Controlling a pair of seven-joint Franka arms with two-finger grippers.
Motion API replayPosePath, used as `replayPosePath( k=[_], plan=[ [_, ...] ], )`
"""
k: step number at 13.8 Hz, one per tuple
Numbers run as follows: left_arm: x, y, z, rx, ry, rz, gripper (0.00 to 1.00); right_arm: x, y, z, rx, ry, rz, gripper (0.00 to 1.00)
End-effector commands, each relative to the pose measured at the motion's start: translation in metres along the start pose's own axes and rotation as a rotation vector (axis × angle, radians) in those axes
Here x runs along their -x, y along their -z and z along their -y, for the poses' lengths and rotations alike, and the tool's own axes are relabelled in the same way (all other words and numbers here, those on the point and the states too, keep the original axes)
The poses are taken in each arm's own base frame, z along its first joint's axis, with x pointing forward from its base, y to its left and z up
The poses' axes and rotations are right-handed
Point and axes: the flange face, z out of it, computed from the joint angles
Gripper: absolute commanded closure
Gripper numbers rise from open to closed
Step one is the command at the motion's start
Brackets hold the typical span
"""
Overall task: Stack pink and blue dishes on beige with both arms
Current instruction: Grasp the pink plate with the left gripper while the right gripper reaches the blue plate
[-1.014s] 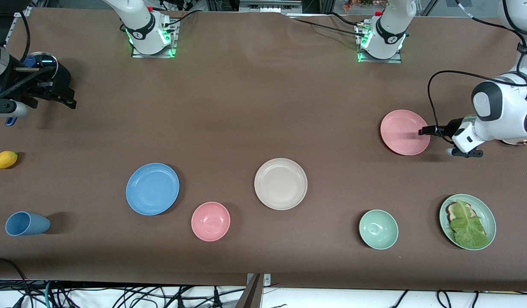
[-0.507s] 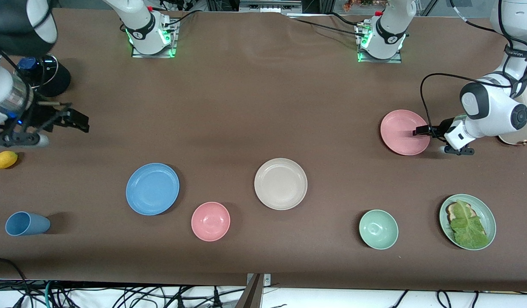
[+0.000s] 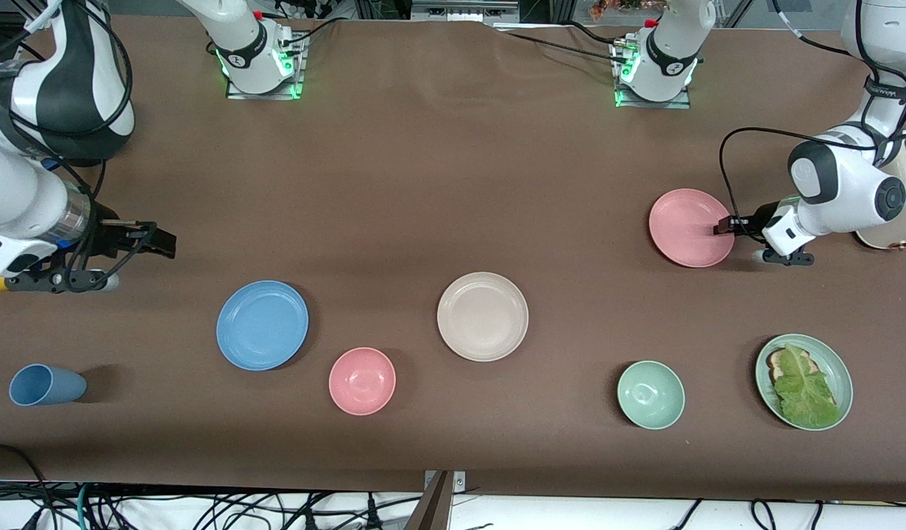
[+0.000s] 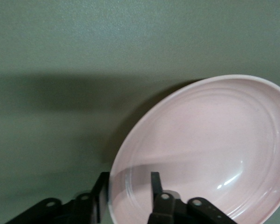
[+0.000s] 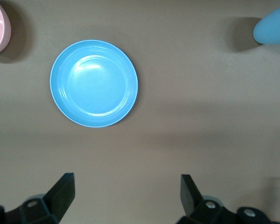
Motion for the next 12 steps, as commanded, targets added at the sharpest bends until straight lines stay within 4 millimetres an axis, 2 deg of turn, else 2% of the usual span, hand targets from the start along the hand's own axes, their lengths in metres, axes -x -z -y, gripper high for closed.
replayPosePath(
  k=[1,3,6,7,9,12],
  plan=[
    [0.004,0.002,0.000,0.021,-0.016,-0.013,1.00,-0.027,-0.054,0.007,-0.008,0.013,0.006,0.00],
    [0.003,0.003,-0.002,0.017,-0.021,-0.013,1.00,-0.044,-0.102,0.009,-0.004,0.043,0.011,0.00],
    [0.002,0.007,-0.006,0.023,-0.031,-0.001,1.00,-0.052,-0.128,0.009,-0.003,0.123,-0.028,0.00],
    [0.000,0.015,-0.009,0.029,-0.024,0.004,1.00,-0.053,-0.136,0.009,-0.002,0.134,-0.038,0.00],
    [-0.008,0.047,-0.017,0.039,-0.030,-0.002,1.00,-0.054,-0.155,0.012,0.000,0.139,-0.062,0.00],
    [-0.027,0.090,-0.040,0.073,0.011,0.056,1.00,-0.047,-0.199,0.012,0.000,0.139,-0.103,0.00]
  ],
)
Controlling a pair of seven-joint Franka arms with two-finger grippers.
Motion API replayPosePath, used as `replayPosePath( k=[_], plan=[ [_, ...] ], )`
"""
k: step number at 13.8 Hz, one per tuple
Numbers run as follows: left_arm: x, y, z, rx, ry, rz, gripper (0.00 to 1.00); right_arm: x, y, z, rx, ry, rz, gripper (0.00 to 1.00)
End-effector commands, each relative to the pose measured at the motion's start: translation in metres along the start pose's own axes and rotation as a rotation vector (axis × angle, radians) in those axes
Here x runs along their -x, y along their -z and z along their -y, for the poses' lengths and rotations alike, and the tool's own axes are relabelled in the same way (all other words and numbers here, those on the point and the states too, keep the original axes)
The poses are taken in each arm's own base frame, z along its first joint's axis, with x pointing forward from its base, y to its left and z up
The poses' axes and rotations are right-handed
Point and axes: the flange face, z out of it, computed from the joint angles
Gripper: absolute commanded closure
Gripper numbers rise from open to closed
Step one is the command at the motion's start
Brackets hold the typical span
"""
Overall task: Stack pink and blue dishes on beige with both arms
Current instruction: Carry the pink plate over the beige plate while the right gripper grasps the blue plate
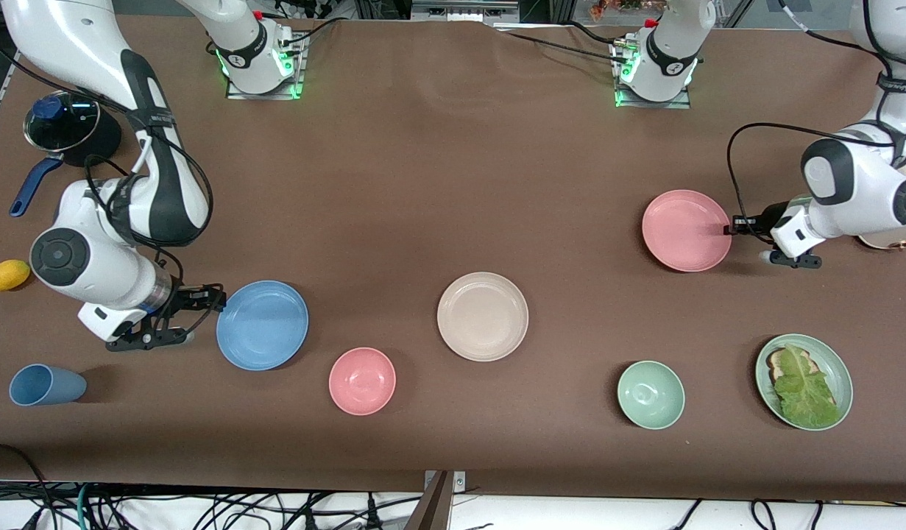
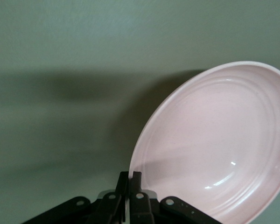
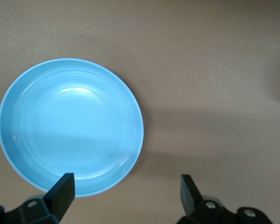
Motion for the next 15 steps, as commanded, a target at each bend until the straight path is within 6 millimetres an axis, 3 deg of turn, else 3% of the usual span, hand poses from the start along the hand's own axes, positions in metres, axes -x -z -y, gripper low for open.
replayPosePath(
  k=[1,4,7,9,12,15],
  plan=[
    [-0.016,0.043,-0.033,0.052,0.043,0.013,1.00,0.015,-0.034,0.001,-0.014,0.013,-0.031,0.00],
    [-0.037,0.047,-0.096,0.111,0.088,-0.006,1.00,0.021,-0.062,-0.007,-0.012,0.003,-0.044,0.00],
    [-0.059,0.052,-0.179,0.093,0.168,-0.014,1.00,0.025,-0.080,-0.010,-0.013,-0.004,-0.031,0.02],
    [-0.072,0.053,-0.237,0.077,0.220,-0.022,1.00,0.027,-0.084,-0.017,-0.032,-0.036,-0.034,0.08],
    [-0.093,0.043,-0.309,0.060,0.301,-0.027,1.00,0.027,-0.088,-0.020,-0.048,-0.058,-0.032,0.13],
    [-0.110,0.015,-0.354,0.056,0.349,-0.075,1.00,0.027,-0.098,-0.020,-0.060,-0.078,-0.044,0.17]
  ],
)
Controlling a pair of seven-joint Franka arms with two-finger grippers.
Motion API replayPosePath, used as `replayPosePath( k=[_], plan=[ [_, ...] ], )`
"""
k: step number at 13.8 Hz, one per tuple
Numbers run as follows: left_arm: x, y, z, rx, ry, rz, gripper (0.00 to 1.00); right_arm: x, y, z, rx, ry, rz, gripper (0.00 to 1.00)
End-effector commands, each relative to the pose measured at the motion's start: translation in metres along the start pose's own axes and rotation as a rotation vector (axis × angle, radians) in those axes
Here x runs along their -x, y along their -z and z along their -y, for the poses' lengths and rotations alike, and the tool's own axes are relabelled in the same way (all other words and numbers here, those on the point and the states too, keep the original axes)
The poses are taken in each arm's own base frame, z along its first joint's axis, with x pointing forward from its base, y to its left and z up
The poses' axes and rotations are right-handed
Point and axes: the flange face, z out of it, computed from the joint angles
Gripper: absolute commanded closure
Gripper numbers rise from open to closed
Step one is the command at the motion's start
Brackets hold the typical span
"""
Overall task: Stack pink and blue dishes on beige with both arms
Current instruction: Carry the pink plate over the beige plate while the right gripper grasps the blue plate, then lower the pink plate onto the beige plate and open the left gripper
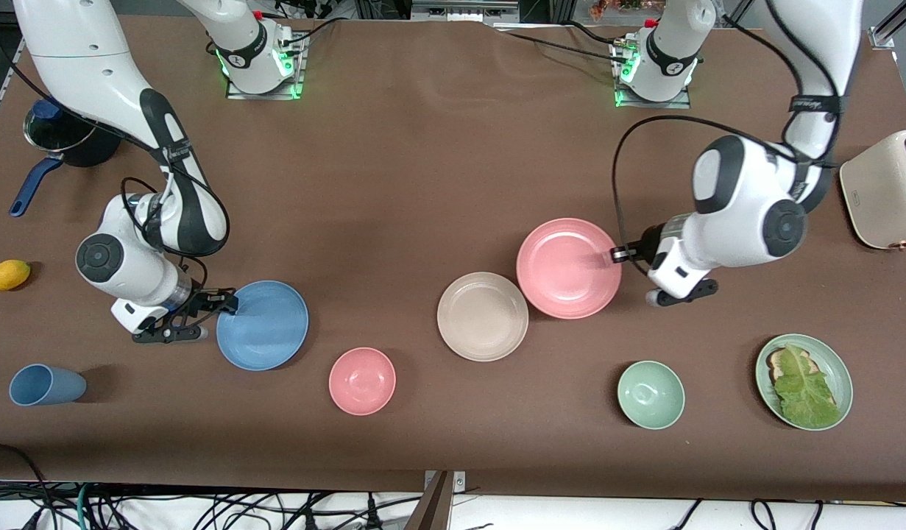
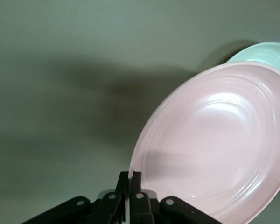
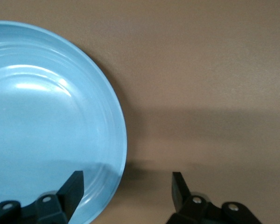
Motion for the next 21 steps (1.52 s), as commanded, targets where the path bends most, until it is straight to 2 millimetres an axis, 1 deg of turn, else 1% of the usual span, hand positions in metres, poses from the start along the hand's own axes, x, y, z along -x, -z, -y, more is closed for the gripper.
replayPosePath(
  k=[1,2,4,5,7,8,10,11,13,15,16,18,19,20,21],
  plan=[
    [-0.012,-0.035,-0.035,0.023,0.055,-0.037,1.00,0.001,-0.009,0.000,-0.018,0.000,-0.023,0.19],
    [-0.011,-0.051,-0.048,0.026,0.071,-0.058,1.00,0.001,-0.011,0.000,-0.019,-0.001,-0.020,0.24],
    [-0.005,-0.080,-0.068,0.023,0.106,-0.069,1.00,0.001,-0.011,0.000,-0.019,-0.001,-0.020,0.35],
    [-0.006,-0.084,-0.082,0.033,0.119,-0.083,1.00,0.001,-0.011,0.000,-0.019,-0.001,-0.020,0.41],
    [-0.005,-0.099,-0.099,0.031,0.147,-0.078,1.00,0.001,-0.012,0.000,-0.019,-0.001,-0.019,0.51],
    [-0.007,-0.102,-0.104,0.035,0.151,-0.082,1.00,0.001,-0.012,0.002,-0.021,0.002,-0.019,0.56],
    [-0.013,-0.112,-0.104,0.044,0.167,-0.098,1.00,0.001,-0.012,0.005,-0.024,0.005,-0.019,0.62],
    [-0.016,-0.116,-0.105,0.049,0.168,-0.107,1.00,0.001,-0.013,0.005,-0.025,0.004,-0.017,0.68],
    [-0.015,-0.125,-0.108,0.050,0.163,-0.115,1.00,0.001,-0.013,0.005,-0.025,0.004,-0.016,0.75],
    [-0.018,-0.130,-0.108,0.053,0.167,-0.120,1.00,0.002,-0.014,0.005,-0.025,0.004,-0.014,0.81],
    [-0.021,-0.130,-0.109,0.060,0.167,-0.130,1.00,0.001,-0.013,0.006,-0.026,0.005,-0.016,0.86],
    [-0.018,-0.135,-0.114,0.062,0.181,-0.130,1.00,0.001,-0.013,0.008,-0.028,0.008,-0.014,0.94],
    [-0.013,-0.136,-0.122,0.064,0.184,-0.131,1.00,0.001,-0.013,0.008,-0.031,0.004,-0.014,0.99],
    [-0.013,-0.134,-0.126,0.071,0.195,-0.135,1.00,0.001,-0.014,0.009,-0.032,0.005,-0.013,1.00],
    [-0.012,-0.138,-0.126,0.067,0.205,-0.130,1.00,0.002,-0.014,0.009,-0.032,0.005,-0.011,1.00]
  ],
)
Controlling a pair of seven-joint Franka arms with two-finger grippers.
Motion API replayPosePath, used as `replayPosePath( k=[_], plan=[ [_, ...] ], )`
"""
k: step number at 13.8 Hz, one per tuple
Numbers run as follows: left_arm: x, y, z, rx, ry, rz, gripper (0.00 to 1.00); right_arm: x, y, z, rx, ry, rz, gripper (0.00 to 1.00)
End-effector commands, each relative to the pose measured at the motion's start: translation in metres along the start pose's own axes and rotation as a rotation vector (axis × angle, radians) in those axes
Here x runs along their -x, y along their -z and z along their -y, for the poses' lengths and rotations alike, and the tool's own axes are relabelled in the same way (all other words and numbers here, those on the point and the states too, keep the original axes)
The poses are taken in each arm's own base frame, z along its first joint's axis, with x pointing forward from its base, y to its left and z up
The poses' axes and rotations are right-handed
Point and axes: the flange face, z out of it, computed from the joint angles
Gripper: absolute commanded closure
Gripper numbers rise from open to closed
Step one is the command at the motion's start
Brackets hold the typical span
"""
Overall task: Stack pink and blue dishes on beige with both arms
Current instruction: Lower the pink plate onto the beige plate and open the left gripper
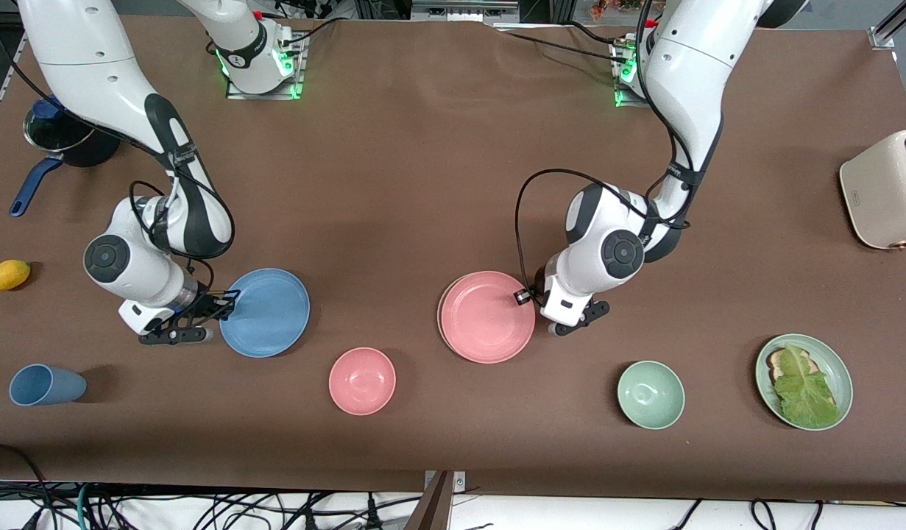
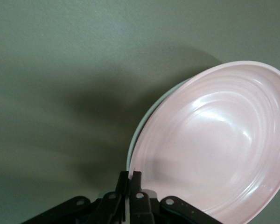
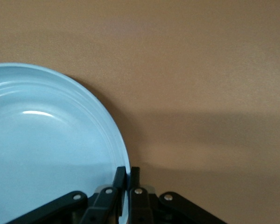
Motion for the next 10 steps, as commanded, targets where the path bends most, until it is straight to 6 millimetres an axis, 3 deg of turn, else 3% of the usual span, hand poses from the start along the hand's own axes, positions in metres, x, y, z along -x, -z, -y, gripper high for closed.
replayPosePath(
  k=[1,2,5,6,8,10],
  plan=[
    [0.001,-0.003,-0.013,0.019,0.026,-0.003,1.00,0.003,-0.006,0.001,-0.017,0.002,0.005,1.00],
    [0.001,-0.004,-0.013,0.018,0.025,-0.002,1.00,0.003,-0.006,0.001,-0.017,0.002,0.005,1.00],
    [-0.002,-0.002,-0.012,0.022,0.016,-0.007,0.66,0.003,-0.005,0.002,-0.018,0.005,0.006,1.00],
    [-0.002,-0.003,-0.012,0.020,0.014,-0.007,0.60,0.001,0.000,0.004,-0.018,0.010,0.003,1.00],
    [-0.003,-0.002,-0.011,0.020,0.014,-0.009,0.43,-0.005,0.021,0.013,-0.029,0.024,0.021,1.00],
    [-0.005,0.001,-0.010,0.021,0.014,-0.012,0.33,-0.018,0.045,0.021,-0.043,0.039,0.053,1.00]
  ],
)
